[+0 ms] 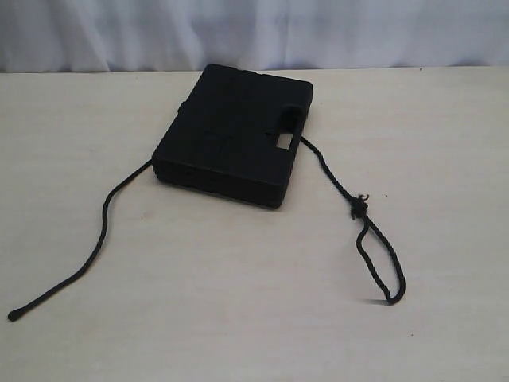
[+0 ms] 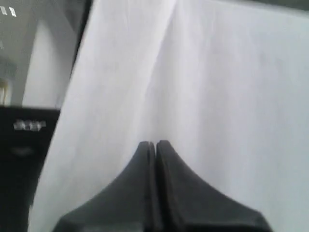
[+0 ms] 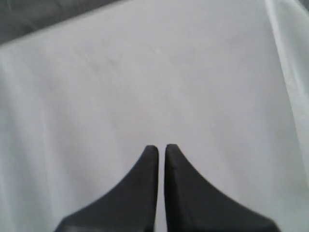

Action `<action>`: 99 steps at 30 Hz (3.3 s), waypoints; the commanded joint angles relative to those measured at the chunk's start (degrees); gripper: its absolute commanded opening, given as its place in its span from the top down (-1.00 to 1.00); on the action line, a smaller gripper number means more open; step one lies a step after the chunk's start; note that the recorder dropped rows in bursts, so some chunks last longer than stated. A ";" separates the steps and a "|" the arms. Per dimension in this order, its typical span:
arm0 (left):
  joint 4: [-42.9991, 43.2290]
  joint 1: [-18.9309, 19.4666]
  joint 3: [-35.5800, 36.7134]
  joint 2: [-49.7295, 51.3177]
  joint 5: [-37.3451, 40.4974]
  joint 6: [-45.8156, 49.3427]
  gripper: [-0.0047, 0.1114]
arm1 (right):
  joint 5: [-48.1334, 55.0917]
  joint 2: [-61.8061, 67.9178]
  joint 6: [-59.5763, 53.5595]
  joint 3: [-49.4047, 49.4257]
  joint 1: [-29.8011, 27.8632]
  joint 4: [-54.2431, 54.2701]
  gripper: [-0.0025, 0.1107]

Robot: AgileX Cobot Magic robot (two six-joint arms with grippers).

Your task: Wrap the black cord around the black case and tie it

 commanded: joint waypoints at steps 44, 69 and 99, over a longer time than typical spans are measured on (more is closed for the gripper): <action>17.51 -34.13 -16.96 65.60 34.08 6.81 0.01 | 66.54 109.25 -8.90 -76.36 20.42 4.21 -0.10; 17.51 -34.13 -16.96 65.60 23.53 16.50 0.02 | 65.76 104.81 -5.57 -76.36 20.42 3.34 0.88; 17.72 -45.06 -16.96 72.65 10.22 17.98 0.01 | 73.71 94.61 0.15 -76.36 19.90 16.50 0.88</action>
